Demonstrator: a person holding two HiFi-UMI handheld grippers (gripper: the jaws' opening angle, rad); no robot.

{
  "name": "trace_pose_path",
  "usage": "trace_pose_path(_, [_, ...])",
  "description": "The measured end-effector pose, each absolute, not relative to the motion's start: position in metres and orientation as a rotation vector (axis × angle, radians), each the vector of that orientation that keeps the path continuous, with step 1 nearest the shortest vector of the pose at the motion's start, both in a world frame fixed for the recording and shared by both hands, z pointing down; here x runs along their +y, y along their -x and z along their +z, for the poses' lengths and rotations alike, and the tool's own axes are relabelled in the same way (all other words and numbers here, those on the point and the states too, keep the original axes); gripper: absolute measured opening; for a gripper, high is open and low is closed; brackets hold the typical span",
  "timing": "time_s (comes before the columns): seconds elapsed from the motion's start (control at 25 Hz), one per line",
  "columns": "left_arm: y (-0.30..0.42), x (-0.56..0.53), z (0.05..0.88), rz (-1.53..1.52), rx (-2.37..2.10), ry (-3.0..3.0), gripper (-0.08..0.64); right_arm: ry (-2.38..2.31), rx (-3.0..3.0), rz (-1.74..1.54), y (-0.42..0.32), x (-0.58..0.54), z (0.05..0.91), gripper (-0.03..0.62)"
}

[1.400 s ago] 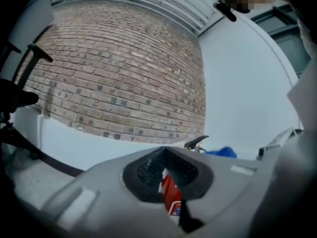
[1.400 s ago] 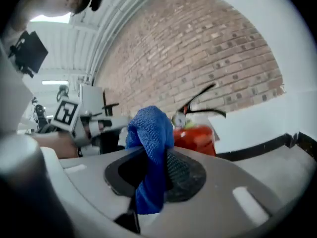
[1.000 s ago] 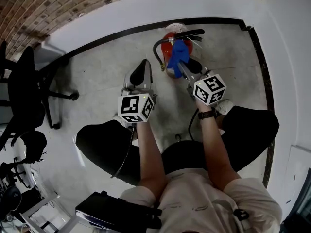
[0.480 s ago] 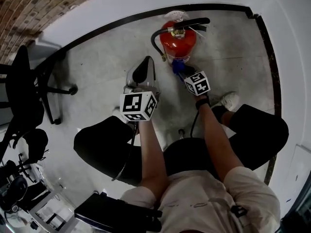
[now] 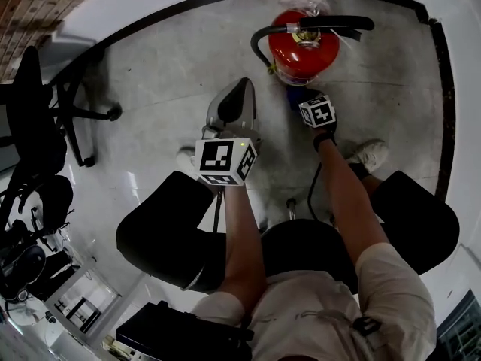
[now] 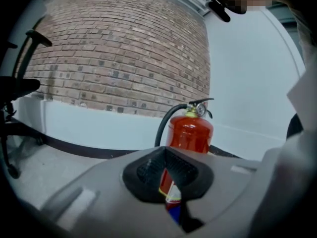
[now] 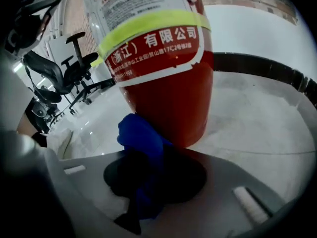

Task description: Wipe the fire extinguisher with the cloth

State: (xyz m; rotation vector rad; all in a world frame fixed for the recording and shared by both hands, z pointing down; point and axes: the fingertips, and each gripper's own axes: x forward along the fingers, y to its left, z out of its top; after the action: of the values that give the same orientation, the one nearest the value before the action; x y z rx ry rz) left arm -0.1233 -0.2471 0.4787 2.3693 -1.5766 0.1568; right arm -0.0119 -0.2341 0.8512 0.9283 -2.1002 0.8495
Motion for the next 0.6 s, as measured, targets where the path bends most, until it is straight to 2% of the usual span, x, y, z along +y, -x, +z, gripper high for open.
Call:
trace_pose_path(0.12, [0.123,-0.248,0.477,0.16,-1.573,-2.373,0.002,-0.947,-2.05,0.905,0.011,-0.232,0.843,0.077])
trace_pose_path(0.24, [0.122,-0.254,0.458,0.136,-1.571,-2.402,0.002,-1.039,-2.112,0.988,0.009,-0.226,0.8,0.077])
trace_pose_path(0.6, [0.119,-0.278,0.364,-0.07,-1.611,-2.517,0.002,-1.325,-2.532,0.913,0.0,-0.206,0.544,0.077])
